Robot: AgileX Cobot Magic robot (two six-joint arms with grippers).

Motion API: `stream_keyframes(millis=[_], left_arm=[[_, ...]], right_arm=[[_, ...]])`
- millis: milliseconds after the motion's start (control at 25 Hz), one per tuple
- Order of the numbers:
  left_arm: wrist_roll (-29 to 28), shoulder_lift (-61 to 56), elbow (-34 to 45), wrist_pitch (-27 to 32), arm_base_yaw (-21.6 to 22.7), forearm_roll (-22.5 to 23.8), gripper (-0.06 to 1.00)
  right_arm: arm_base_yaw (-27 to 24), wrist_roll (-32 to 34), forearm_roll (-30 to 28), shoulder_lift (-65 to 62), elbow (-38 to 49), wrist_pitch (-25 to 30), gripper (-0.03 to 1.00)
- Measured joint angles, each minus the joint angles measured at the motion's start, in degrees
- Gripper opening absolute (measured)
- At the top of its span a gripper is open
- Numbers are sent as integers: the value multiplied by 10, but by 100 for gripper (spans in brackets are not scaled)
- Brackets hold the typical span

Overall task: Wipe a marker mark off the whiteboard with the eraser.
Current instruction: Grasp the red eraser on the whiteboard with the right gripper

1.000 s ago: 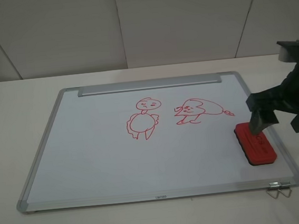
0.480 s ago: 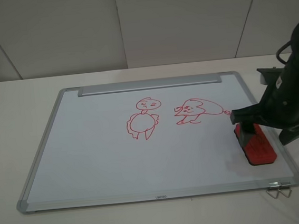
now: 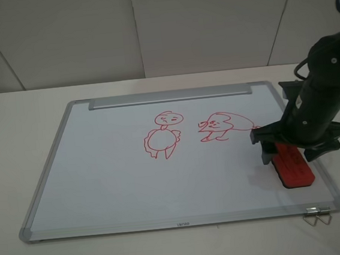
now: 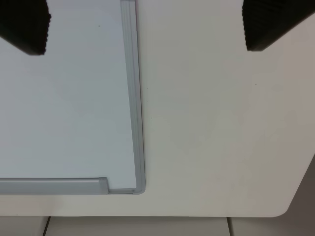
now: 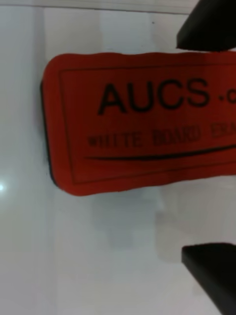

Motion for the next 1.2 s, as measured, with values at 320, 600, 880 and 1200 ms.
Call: stream_keyframes(millis=[320,600,880,1200], left_arm=[[0,0,0,0,0,0,78],[0,0,0,0,0,0,78],[0,0,0,0,0,0,78],[0,0,0,0,0,0,78]], right_arm=[[0,5,-15,27,-13,6,70],[0,5,-31,27,-13,6,68],[0,5,-33,27,-13,0,67],[0,5,-36,45,-13,-6,67]])
